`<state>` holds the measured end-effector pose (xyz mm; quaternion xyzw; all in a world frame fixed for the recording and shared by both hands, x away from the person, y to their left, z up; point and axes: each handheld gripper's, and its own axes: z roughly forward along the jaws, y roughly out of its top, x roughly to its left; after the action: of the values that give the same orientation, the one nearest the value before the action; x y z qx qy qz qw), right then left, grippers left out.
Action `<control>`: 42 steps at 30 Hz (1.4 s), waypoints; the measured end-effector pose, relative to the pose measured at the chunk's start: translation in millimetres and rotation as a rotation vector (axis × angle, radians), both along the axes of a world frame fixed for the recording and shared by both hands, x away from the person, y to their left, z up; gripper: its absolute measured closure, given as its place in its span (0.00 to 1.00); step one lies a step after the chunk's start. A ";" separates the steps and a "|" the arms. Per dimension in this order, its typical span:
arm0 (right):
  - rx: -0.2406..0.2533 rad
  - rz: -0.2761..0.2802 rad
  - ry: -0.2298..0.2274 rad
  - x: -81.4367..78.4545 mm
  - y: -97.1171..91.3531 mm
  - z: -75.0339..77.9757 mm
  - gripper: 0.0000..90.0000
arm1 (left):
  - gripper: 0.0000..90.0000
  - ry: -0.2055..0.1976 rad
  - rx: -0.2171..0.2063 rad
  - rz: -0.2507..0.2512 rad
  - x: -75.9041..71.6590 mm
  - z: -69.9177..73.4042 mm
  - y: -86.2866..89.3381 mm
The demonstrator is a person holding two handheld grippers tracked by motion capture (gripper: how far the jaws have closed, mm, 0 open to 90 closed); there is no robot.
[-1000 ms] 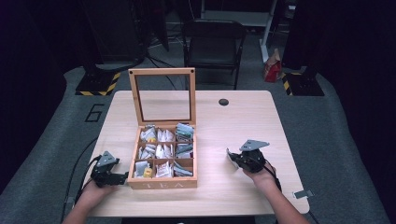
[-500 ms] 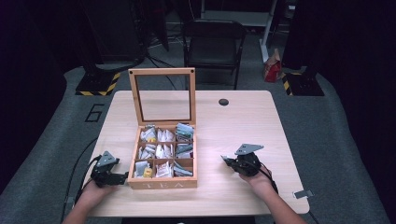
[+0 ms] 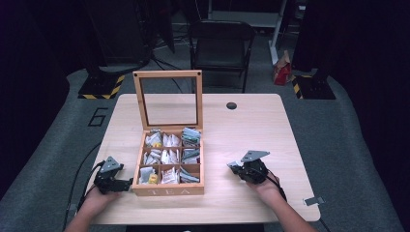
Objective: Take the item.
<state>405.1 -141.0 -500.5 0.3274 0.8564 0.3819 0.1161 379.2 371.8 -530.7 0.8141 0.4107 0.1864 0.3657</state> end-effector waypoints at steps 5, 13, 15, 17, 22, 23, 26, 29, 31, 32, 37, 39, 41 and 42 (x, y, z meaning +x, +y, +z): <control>0.024 0.002 0.021 0.2 0.6 -0.4 0.81 | 0.17 0.000 0.001 -0.001 0.0 0.0 0.1; 0.040 0.012 0.027 -1.4 5.1 1.0 0.68 | 0.17 0.001 0.000 0.000 0.0 0.0 0.1; 0.064 0.014 0.029 -1.5 5.7 2.5 0.64 | 0.17 0.000 0.000 0.000 0.0 0.0 0.1; 0.080 0.004 0.023 -2.4 6.3 4.3 0.63 | 0.17 0.001 0.000 0.000 0.0 0.0 0.1; 0.087 0.009 0.014 -3.3 5.5 7.1 0.62 | 0.17 0.001 0.000 -0.001 0.0 0.0 0.1; 0.091 0.003 0.008 -3.6 5.5 8.4 0.61 | 0.17 0.001 0.000 -0.001 0.0 0.0 0.1; 0.092 0.002 -0.003 -3.3 5.0 9.6 0.61 | 0.17 0.001 -0.001 0.000 0.0 0.0 0.1; 0.106 -0.008 -0.006 -2.8 3.5 12.0 0.59 | 0.17 0.003 -0.005 0.002 -0.1 -0.1 -0.1; 0.106 -0.009 -0.010 -2.6 2.2 12.8 0.58 | 0.17 0.003 -0.005 0.002 -0.1 -0.1 -0.1; 0.111 -0.016 -0.012 -2.3 1.2 13.4 0.57 | 0.17 0.003 -0.005 0.002 -0.1 -0.2 -0.1; 0.108 -0.043 -0.026 -0.4 -5.2 15.2 0.56 | 0.17 0.002 -0.003 0.000 0.0 0.0 0.0; 0.116 -0.058 -0.027 0.0 -8.2 16.1 0.55 | 0.17 0.002 -0.004 0.001 -0.1 -0.1 -0.1; 0.119 -0.066 -0.034 1.1 -11.4 17.0 0.56 | 0.17 0.003 -0.005 0.002 -0.1 -0.2 -0.1; 0.124 -0.075 -0.036 1.5 -13.4 17.5 0.55 | 0.17 0.003 -0.005 0.002 -0.1 -0.2 -0.1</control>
<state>406.6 -154.4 -482.9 0.3591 0.8160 0.4354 0.1252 379.1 371.6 -530.9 0.8131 0.4124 0.1845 0.3671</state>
